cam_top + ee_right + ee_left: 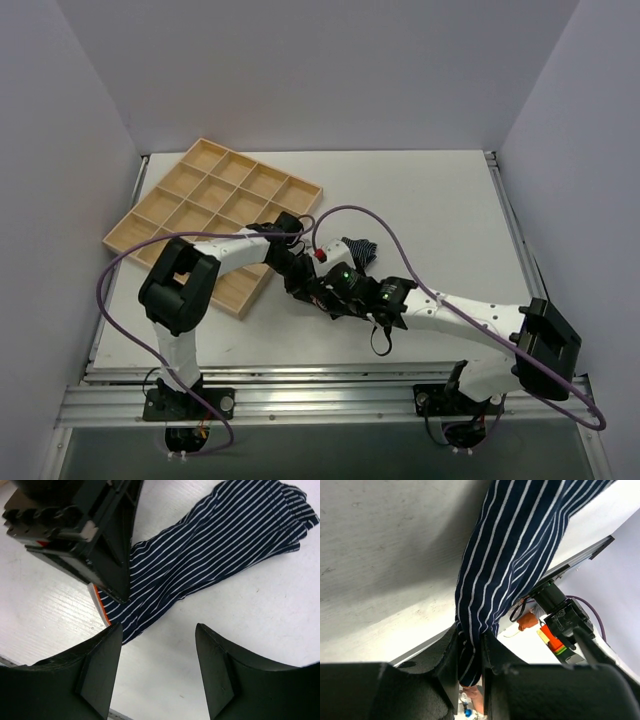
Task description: Roll the underwear
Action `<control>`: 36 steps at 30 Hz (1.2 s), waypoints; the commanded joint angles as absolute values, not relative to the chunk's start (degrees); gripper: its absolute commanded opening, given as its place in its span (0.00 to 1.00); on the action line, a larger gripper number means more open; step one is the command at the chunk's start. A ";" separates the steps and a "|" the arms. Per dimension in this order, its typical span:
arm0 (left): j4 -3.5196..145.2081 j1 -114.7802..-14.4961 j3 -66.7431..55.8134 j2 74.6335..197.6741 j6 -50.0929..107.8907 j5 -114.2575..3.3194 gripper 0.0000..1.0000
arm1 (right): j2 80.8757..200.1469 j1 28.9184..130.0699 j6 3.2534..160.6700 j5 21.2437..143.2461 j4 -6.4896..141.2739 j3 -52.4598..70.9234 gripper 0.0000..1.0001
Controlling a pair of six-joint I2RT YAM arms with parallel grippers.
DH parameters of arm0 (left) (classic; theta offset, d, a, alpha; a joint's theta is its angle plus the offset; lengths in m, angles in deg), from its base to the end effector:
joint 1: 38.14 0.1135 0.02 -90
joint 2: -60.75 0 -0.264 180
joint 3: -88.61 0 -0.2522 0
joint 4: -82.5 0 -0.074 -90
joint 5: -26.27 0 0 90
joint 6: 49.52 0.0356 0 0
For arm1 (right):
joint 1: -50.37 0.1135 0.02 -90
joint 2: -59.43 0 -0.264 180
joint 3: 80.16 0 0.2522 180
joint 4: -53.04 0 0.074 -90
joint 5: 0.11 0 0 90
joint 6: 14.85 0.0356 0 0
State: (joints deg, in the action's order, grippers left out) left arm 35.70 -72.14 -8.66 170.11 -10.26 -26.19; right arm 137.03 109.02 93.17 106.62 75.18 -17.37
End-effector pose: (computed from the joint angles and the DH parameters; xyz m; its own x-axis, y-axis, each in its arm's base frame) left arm 0.2881 -0.2205 0.1515 -0.9577 -0.0946 0.2717 -0.2435 0.7695 -0.5904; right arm 0.1615 0.2453 0.2419 -0.5134 -0.2733 -0.8135 -0.5672 0.8194 0.0827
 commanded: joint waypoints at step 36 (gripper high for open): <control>19.44 -68.72 -0.65 174.83 -9.53 -19.52 0.02 | 152.68 124.63 81.21 125.56 72.95 -12.79 0.37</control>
